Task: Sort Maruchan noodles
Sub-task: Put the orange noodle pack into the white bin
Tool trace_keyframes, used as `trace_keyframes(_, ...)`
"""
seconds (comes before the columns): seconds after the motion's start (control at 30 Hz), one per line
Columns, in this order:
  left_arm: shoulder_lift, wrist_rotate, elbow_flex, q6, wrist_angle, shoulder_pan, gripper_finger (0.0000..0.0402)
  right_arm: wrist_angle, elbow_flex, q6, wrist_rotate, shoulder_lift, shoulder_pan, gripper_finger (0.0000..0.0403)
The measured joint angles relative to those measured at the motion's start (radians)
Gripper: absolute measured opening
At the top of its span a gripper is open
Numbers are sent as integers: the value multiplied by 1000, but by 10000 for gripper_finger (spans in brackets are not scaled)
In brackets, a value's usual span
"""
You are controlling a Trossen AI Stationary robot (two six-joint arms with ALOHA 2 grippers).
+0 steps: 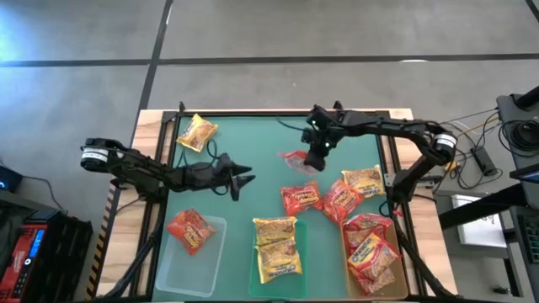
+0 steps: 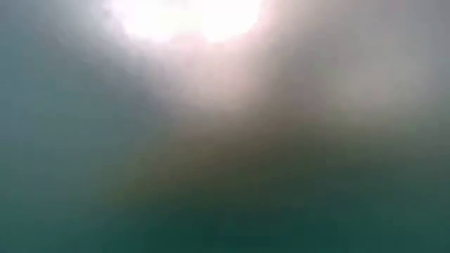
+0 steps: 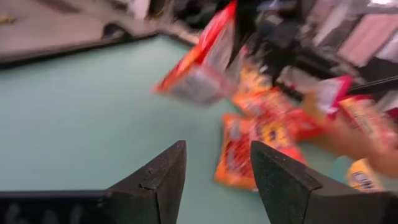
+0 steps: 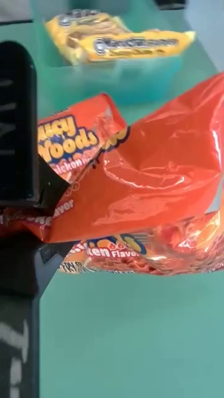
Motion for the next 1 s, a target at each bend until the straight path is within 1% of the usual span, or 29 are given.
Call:
trace_keyframes(0.1,0,36,0,45,58,0,175,2,0,-34,0,3,36,9)
trace_keyframes(0.17,0,38,0,66,73,0,187,12,0,-44,0,3,62,9)
trace_keyframes(0.37,0,37,12,130,70,0,233,128,0,-22,0,3,130,9)
trace_keyframes(0.5,0,37,54,255,61,-1,258,203,0,-17,-9,3,169,9)
trace_keyframes(0.63,0,37,112,399,15,-1,271,233,0,-6,-11,3,194,9)
trace_keyframes(0.7,0,37,143,453,-38,-1,272,242,0,-7,-10,3,202,9)
trace_keyframes(0.87,-1,90,236,508,-205,-1,269,242,24,-7,-8,4,211,9)
trace_keyframes(1.0,0,91,296,545,-283,-2,268,241,46,-12,-8,4,215,9)
